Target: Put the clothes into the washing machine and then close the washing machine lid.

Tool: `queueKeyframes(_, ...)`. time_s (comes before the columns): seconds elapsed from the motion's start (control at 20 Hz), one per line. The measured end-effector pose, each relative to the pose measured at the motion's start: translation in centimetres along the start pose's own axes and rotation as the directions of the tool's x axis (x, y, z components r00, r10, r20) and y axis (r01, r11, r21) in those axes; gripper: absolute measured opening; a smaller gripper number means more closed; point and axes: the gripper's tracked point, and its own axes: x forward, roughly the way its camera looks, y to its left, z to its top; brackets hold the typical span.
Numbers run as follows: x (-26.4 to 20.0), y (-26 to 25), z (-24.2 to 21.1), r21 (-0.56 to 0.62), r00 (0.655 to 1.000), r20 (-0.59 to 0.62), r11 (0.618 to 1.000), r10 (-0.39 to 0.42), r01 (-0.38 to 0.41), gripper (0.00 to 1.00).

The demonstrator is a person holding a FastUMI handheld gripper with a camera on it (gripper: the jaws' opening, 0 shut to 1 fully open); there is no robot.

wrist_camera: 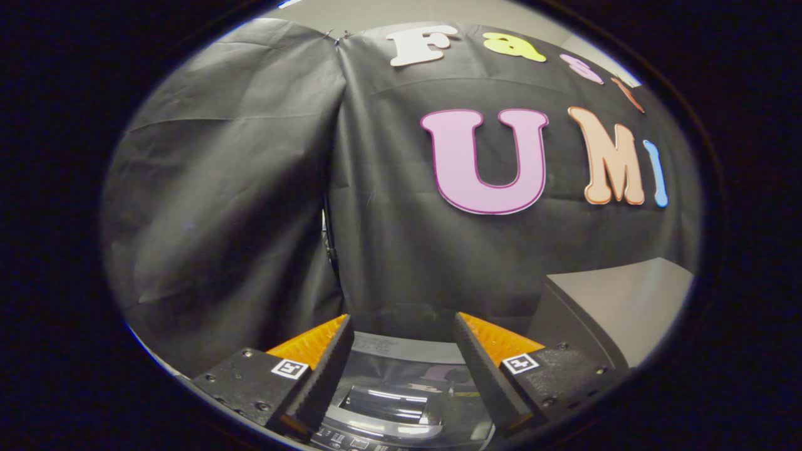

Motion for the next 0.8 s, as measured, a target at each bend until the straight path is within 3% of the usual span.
queueKeyframes(0.45, -5.2, -2.6, 1.6, 0.047, 0.999, 0.049, 0.999, -0.019, 0.016, 0.97)
queueKeyframes(0.8, -12.1, -7.2, 4.2, 0.032, 0.994, 0.100, 0.998, -0.049, 0.046, 0.97)
